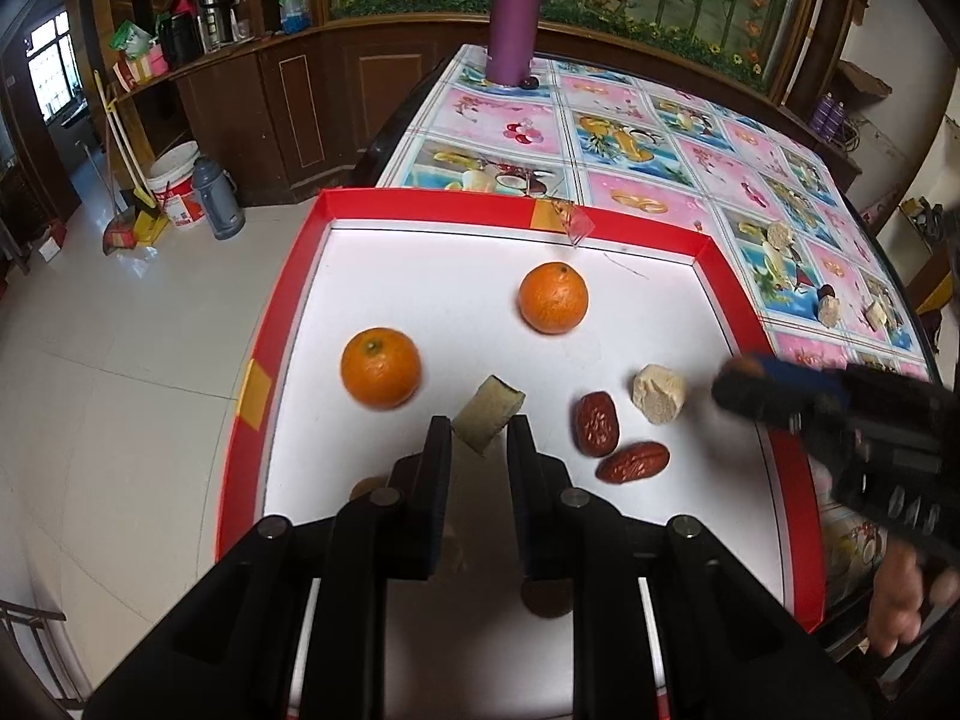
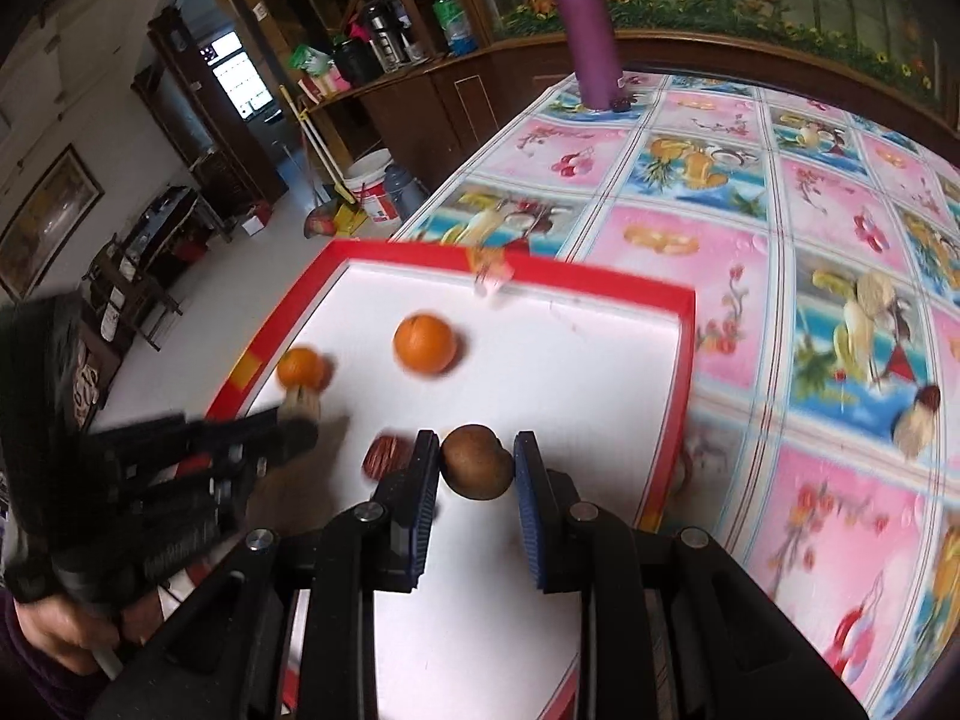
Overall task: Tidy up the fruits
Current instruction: 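Lower the brown fruit and beige cube into the tray and open both tools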
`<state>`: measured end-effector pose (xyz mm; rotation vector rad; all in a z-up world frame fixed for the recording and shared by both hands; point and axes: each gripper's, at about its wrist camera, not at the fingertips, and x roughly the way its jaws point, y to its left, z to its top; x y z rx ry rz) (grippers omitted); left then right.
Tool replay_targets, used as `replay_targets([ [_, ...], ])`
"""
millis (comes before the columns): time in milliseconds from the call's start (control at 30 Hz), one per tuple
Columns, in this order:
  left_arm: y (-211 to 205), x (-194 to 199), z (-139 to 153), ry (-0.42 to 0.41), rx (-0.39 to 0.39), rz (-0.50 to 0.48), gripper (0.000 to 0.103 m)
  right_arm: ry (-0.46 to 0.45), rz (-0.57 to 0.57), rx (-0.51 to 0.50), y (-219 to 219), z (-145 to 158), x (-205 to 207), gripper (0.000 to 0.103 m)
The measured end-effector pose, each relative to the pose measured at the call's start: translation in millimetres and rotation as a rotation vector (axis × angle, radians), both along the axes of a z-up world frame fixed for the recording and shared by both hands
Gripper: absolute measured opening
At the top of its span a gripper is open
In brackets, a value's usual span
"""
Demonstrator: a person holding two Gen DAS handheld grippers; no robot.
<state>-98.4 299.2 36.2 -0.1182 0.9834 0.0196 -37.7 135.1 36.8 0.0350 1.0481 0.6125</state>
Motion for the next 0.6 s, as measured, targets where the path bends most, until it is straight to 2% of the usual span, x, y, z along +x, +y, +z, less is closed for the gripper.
replay_targets([
  [233,-1,7,-3,0.037,-0.024,0.009,0.020,0.093,0.017,-0.034,28,-18,36,0.024],
  [367,1,11,-5,0.061,-0.023,0.017,0.020,0.105,0.020,-0.050,39,-26,39,0.024],
  [600,2,15,-13,0.094,-0.022,0.024,0.020,0.083,0.047,-0.078,43,-25,32,0.024],
])
